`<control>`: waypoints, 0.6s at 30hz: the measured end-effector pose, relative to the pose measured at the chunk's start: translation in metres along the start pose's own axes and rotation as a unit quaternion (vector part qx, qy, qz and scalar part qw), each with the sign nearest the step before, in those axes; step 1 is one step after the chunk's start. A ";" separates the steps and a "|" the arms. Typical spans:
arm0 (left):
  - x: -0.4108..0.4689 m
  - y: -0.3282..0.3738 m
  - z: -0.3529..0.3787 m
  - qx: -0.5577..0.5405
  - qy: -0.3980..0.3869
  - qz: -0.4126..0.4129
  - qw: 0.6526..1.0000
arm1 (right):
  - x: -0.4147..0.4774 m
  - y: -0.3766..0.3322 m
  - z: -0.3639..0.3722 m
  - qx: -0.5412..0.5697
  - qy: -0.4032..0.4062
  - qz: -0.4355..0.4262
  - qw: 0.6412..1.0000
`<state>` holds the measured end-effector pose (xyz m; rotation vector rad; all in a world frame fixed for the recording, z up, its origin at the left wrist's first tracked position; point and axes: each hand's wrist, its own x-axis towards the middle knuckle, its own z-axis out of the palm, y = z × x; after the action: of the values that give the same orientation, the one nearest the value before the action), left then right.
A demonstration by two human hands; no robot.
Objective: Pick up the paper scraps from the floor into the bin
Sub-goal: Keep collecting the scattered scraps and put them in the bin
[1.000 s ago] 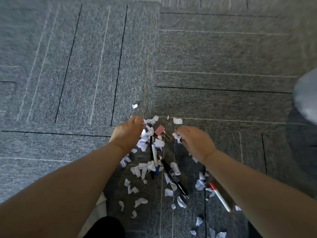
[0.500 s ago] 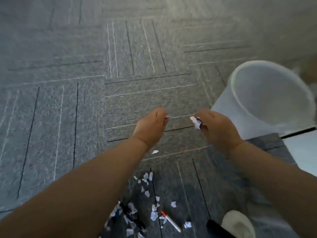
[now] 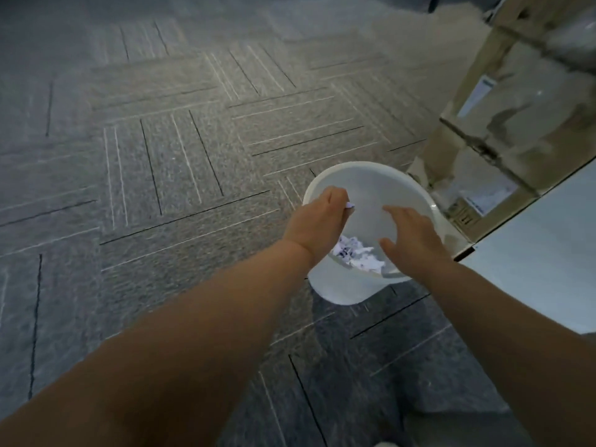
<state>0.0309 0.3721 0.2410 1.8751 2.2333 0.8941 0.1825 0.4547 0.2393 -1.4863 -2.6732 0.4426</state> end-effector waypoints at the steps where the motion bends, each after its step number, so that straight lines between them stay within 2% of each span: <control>1: 0.010 0.006 0.006 0.012 -0.009 -0.003 1.000 | -0.002 0.005 0.001 0.012 0.023 0.001 1.000; 4: 0.036 0.015 0.025 0.018 -0.036 -0.005 0.999 | -0.006 0.018 0.005 0.025 0.087 -0.002 0.996; 6: 0.044 0.015 0.037 0.006 -0.082 0.007 0.997 | -0.009 0.025 0.006 0.037 0.132 0.002 0.991; 9: 0.040 0.007 0.053 0.116 -0.192 0.037 0.974 | -0.013 0.029 0.012 0.045 0.164 -0.023 0.985; 11: 0.031 -0.001 0.057 0.162 -0.237 0.040 0.957 | -0.016 0.029 0.017 0.048 0.166 -0.044 0.984; 15: 0.007 -0.014 0.049 0.184 -0.239 0.052 0.952 | -0.023 0.023 0.028 0.055 0.173 -0.083 0.980; 18: -0.015 -0.024 0.040 0.178 -0.199 0.075 0.961 | -0.030 0.010 0.035 0.072 0.183 -0.116 0.974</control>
<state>0.0310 0.3711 0.1924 2.1566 2.1199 0.0972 0.2008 0.4264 0.2056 -1.0774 -2.4229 0.3050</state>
